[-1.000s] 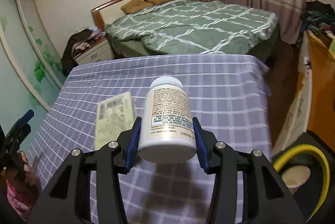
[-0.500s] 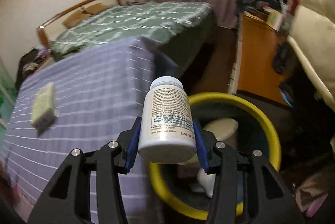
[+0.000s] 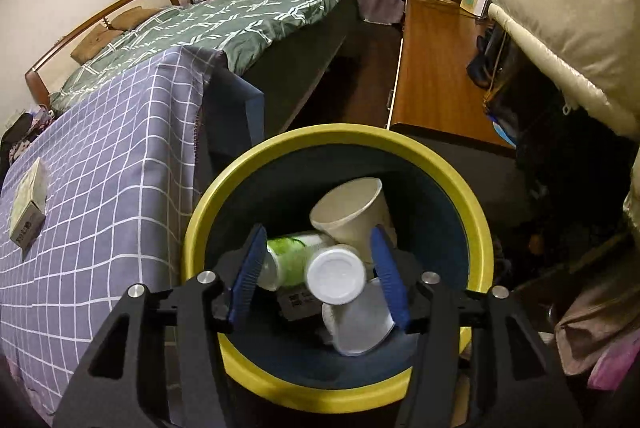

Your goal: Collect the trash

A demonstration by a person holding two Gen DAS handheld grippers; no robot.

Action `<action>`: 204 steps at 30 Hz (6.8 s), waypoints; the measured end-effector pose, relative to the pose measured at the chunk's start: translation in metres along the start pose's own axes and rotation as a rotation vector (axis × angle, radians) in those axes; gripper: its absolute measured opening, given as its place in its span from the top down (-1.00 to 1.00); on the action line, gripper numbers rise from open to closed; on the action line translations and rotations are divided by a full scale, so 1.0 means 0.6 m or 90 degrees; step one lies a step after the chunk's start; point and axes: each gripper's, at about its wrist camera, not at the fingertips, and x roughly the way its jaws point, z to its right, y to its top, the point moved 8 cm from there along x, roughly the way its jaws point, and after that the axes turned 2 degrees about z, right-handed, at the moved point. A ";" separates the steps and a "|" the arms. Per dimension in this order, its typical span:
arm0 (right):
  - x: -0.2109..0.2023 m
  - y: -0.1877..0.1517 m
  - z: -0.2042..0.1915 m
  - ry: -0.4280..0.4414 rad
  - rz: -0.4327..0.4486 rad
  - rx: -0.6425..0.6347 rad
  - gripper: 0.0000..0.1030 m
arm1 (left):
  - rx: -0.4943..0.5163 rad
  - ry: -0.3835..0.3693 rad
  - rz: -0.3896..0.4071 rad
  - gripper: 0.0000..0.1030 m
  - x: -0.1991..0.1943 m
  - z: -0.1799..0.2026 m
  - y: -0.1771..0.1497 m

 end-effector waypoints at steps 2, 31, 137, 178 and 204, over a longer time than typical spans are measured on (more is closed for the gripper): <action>-0.003 -0.001 -0.003 0.001 0.002 -0.003 -0.05 | 0.008 0.009 -0.020 -0.91 0.017 0.013 0.001; 0.001 -0.003 -0.008 0.080 -0.002 0.007 -0.08 | -0.239 0.176 -0.238 -0.91 0.269 -0.012 0.034; -0.367 -0.057 -0.195 0.106 0.220 -0.118 -0.51 | -0.115 0.170 0.191 -0.91 -0.317 -0.055 -0.015; -0.362 -0.077 -0.211 0.133 0.201 -0.114 -0.56 | -0.128 0.193 0.173 -0.91 -0.339 -0.050 -0.052; -0.357 -0.080 -0.211 0.140 0.195 -0.112 -0.56 | -0.126 0.185 0.167 -0.91 -0.326 -0.040 -0.051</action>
